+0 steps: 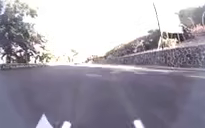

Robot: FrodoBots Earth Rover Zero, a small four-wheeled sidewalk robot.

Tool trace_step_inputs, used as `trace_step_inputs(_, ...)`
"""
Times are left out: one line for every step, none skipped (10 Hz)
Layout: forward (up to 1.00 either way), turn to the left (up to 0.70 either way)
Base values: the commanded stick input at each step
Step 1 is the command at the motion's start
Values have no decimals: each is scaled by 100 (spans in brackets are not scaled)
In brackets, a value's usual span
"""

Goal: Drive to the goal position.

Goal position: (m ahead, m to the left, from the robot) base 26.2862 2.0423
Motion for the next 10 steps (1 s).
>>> trace_step_inputs(69,26)
trace_step_inputs(69,19)
trace_step_inputs(69,12)
trace_step_inputs(69,2)
trace_step_inputs(69,2)
trace_step_inputs(69,2)
trace_step_inputs(69,2)
trace_step_inputs(69,2)
trace_step_inputs(69,2)
trace_step_inputs(69,2)
